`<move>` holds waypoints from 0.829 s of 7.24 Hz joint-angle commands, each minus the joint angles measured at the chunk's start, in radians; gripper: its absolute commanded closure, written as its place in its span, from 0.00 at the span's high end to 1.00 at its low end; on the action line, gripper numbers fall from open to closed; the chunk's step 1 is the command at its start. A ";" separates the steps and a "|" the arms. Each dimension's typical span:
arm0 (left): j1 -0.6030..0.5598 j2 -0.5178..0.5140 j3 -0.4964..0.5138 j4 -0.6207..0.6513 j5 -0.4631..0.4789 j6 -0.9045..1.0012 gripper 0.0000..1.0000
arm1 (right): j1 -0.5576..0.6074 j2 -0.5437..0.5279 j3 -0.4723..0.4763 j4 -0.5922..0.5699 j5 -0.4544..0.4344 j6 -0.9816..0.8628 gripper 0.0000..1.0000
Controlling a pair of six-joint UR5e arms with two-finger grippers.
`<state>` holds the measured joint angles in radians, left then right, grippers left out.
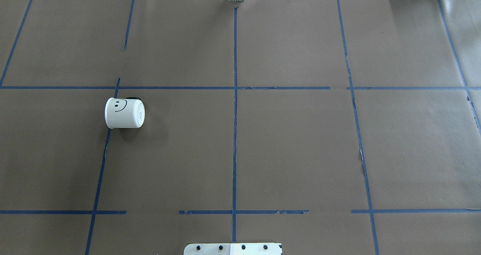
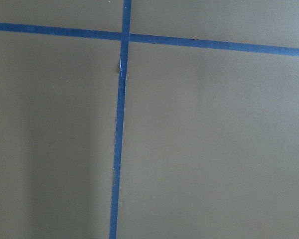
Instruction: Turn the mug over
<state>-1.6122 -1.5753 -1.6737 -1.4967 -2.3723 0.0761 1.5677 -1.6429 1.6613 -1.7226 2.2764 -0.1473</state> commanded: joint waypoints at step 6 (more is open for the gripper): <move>0.044 0.001 -0.034 -0.095 -0.013 0.008 1.00 | 0.000 0.000 0.000 0.000 0.000 0.000 1.00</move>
<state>-1.5994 -1.5736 -1.7084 -1.5194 -2.3774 0.0854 1.5677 -1.6434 1.6613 -1.7227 2.2764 -0.1472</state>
